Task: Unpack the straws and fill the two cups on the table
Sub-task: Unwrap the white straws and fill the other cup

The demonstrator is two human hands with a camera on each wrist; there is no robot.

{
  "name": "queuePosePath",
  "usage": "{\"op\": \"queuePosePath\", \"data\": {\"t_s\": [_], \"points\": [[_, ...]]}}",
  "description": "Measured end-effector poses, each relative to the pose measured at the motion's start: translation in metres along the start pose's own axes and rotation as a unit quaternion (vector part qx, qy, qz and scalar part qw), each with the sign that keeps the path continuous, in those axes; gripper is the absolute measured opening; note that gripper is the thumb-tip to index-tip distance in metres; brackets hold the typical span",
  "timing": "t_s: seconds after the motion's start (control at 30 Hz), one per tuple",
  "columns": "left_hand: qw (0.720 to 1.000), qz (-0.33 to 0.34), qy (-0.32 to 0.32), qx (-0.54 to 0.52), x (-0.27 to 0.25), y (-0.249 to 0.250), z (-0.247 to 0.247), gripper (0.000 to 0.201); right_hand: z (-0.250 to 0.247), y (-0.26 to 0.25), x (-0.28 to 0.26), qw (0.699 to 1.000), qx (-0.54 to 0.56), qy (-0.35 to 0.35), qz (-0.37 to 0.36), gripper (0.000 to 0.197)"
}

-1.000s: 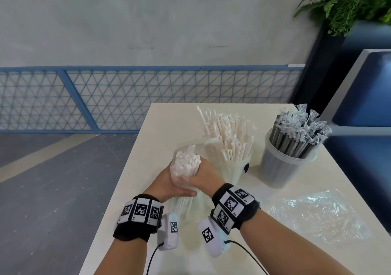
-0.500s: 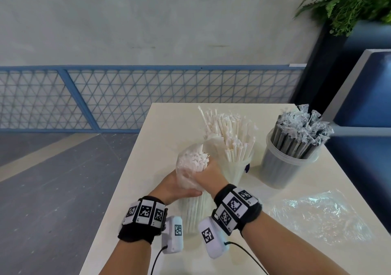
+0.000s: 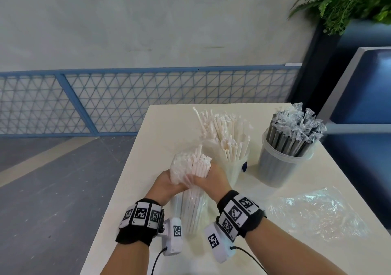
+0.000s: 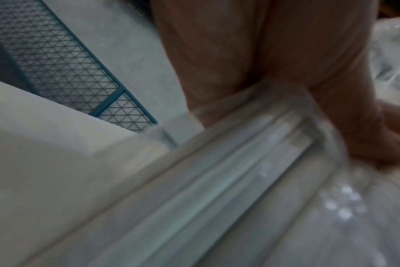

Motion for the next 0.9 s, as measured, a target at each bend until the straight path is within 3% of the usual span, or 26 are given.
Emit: {"op": "queuePosePath", "data": {"t_s": [0.13,0.23,0.33,0.43,0.5,0.6,0.67,0.8,0.9], "points": [[1.0,0.005,0.024,-0.011,0.0,0.0,-0.008,0.023,-0.008,0.006,0.001,0.997,0.021,0.072,0.011,0.051],[0.999,0.004,0.041,-0.029,0.0,-0.002,-0.013,0.021,-0.015,-0.004,0.006,0.996,0.034,0.084,-0.001,0.056],[0.997,-0.001,0.051,-0.051,-0.001,-0.003,-0.016,0.017,-0.027,-0.027,0.012,0.992,0.075,0.097,-0.036,0.037],[0.997,-0.008,0.052,-0.057,0.001,-0.004,-0.015,0.015,-0.049,-0.049,0.017,0.978,0.133,0.15,-0.061,0.04],[0.996,-0.016,0.056,-0.065,0.003,-0.005,-0.015,0.015,-0.063,-0.066,0.021,0.969,0.152,0.176,-0.085,0.023],[0.995,-0.02,0.071,-0.069,0.006,-0.003,-0.017,0.012,-0.081,-0.073,0.027,0.958,0.173,0.211,-0.09,0.017],[0.994,-0.008,0.086,-0.073,0.006,0.0,-0.019,0.01,-0.082,-0.067,0.028,0.954,0.204,0.21,-0.066,0.013],[0.992,0.025,0.094,-0.076,0.003,0.012,-0.017,0.014,-0.061,-0.062,0.024,0.982,0.148,0.104,-0.045,0.014],[0.994,0.02,0.082,-0.068,0.007,0.015,-0.013,0.011,-0.081,-0.063,0.022,0.971,0.149,0.181,-0.038,0.008]]}}
Point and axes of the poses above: each hand's wrist, its own x-axis towards the middle knuckle, its own z-axis out of the palm, y = z × x, the point moved 9 cm from there along x, towards the middle knuckle, and after that the axes turned 14 degrees about -z, right-handed, at the moved point
